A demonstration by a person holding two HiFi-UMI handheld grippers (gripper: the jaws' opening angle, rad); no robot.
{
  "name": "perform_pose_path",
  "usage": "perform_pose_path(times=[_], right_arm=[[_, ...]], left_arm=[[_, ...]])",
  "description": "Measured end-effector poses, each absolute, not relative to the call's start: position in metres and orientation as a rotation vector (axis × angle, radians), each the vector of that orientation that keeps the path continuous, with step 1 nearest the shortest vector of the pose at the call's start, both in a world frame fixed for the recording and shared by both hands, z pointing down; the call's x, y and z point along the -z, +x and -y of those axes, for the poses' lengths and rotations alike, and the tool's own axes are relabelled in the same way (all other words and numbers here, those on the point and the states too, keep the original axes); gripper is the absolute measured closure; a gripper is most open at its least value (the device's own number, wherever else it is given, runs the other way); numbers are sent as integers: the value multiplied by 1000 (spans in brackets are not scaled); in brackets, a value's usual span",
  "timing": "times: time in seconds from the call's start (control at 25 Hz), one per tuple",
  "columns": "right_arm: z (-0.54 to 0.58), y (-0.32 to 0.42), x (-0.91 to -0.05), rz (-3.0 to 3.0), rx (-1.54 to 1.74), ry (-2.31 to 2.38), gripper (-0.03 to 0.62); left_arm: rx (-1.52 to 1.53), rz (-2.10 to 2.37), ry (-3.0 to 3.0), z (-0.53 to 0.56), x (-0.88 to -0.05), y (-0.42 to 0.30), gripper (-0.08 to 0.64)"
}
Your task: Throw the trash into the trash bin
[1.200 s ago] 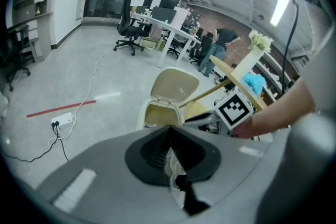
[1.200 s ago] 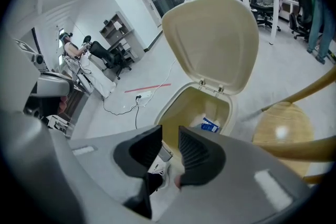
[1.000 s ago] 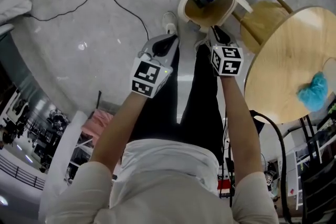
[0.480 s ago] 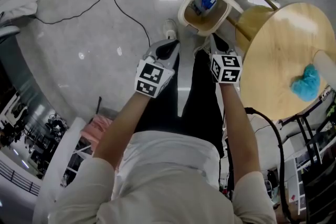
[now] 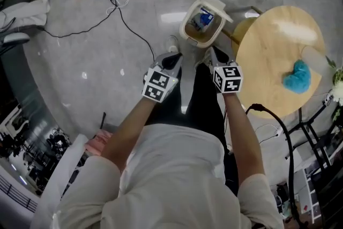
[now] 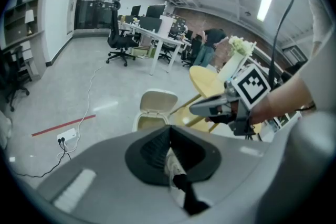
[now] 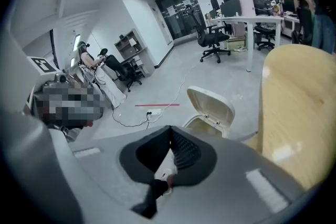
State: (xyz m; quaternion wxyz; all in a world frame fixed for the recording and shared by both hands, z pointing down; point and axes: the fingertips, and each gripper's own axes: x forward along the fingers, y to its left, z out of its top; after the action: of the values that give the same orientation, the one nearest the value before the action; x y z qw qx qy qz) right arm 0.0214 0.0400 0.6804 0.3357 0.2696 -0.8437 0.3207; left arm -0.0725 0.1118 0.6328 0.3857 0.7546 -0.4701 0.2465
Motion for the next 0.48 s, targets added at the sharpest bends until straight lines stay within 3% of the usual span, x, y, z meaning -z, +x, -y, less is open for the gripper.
perform_pose_path(times=[0.48], right_arm=[[-49, 34, -616, 2233, -819, 694, 592]], left_arm=[[-599, 1197, 1988, -98, -568, -67, 555]])
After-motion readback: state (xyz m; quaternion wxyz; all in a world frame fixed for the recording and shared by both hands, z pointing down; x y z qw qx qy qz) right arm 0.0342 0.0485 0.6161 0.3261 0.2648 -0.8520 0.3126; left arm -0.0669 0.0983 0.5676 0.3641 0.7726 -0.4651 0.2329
